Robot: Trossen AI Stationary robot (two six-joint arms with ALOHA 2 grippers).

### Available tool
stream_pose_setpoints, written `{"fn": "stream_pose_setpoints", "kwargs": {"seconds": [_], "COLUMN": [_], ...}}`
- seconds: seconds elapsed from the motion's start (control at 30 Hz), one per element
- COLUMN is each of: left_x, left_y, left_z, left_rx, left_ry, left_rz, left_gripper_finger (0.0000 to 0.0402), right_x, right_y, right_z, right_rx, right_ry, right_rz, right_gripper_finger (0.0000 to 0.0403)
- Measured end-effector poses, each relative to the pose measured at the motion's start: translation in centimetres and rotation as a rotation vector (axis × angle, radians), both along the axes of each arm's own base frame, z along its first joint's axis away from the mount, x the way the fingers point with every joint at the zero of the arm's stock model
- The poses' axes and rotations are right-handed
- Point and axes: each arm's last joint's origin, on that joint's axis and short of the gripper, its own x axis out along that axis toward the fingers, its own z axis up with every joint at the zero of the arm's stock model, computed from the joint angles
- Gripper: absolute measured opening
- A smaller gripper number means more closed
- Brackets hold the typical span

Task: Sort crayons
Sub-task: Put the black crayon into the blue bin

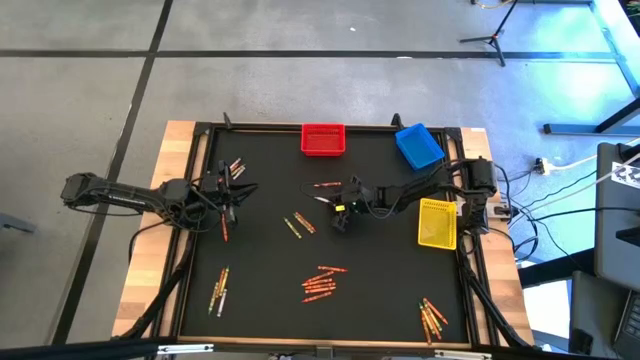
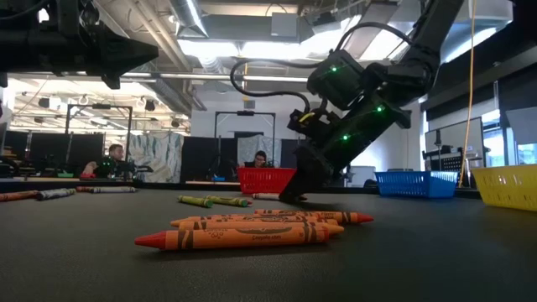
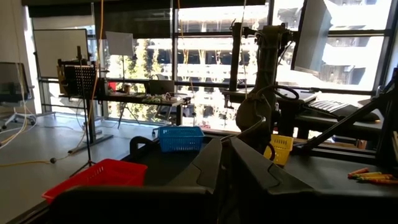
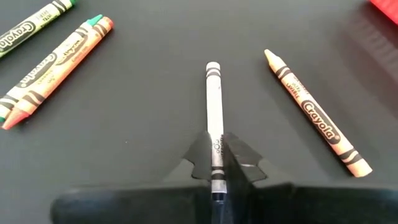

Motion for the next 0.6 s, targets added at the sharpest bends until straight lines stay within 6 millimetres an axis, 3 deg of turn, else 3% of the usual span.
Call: {"fn": "stream_pose_setpoints", "kwargs": {"seconds": [0.13, 0.27, 0.6], "left_x": [0.0, 0.0, 0.0], "left_y": [0.0, 0.0, 0.0], "left_z": [0.0, 0.0, -0.1], "left_rx": [0.000, 0.000, -0.024], "left_ry": [-0.001, -0.002, -0.002], "left_rz": [0.000, -0.001, -0.006], "left_gripper_finger": [0.0025, 0.0025, 0.0025], "right_x": [0.0, -0.4, -2.7], "right_y": [0.0, 0.0, 0.0], "right_z": [0.2, 1.1, 6.4], "right_rx": [-0.020, -0.050, -0.128], "right_ry": [0.005, 0.017, 0.049], "right_rz": [0.017, 0.024, -0.023], "right_gripper_finger": [0.0033, 0.0016, 0.0022]}}
